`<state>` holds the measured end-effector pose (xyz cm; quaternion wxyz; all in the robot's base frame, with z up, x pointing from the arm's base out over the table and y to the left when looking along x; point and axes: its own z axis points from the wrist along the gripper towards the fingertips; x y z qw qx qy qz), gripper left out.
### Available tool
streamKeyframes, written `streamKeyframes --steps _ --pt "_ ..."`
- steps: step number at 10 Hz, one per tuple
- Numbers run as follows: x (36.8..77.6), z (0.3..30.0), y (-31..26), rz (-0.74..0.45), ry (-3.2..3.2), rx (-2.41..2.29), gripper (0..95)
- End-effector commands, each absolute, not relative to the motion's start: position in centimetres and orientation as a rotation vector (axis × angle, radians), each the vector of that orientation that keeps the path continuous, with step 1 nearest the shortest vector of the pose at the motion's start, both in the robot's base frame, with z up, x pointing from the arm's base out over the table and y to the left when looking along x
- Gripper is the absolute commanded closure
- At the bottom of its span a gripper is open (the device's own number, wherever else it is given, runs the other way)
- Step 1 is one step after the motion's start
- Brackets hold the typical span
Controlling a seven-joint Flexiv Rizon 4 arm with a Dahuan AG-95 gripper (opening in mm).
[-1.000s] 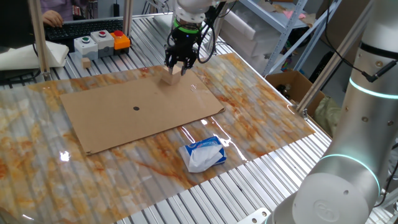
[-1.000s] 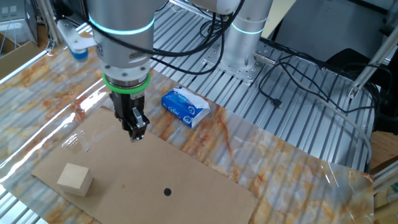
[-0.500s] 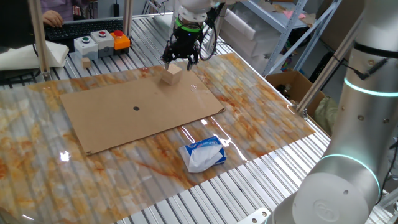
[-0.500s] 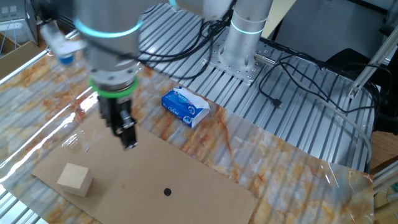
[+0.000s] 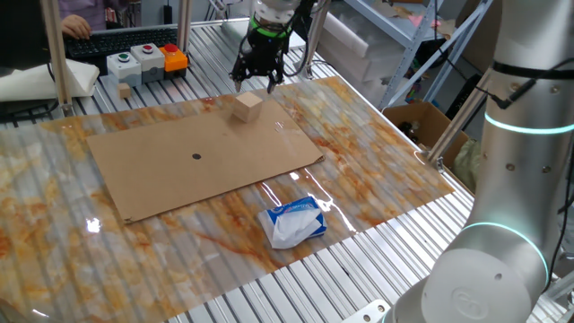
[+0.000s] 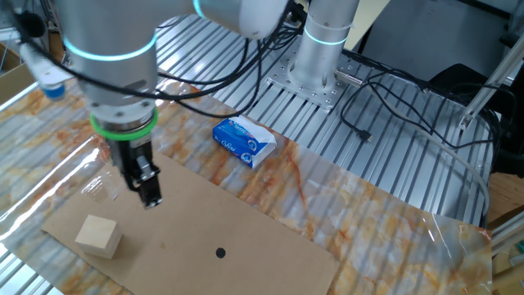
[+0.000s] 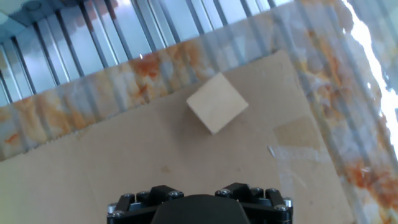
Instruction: Hold a small block with the gripper and sweep it from left to right on the table
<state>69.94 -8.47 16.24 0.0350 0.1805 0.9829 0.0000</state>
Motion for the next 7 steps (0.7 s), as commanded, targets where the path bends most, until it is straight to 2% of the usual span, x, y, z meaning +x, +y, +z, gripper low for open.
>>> streamKeyframes --steps 1,3,4,7 --pt "70.9 16.6 -8.6 0.000 3.026 0.524 38.0" --pt "72.0 16.8 -9.0 -0.002 3.028 0.518 38.0" --pt "72.7 17.0 -9.4 -0.004 3.029 0.520 19.0" --pt "74.5 17.1 -10.6 -0.005 3.032 0.499 19.0"
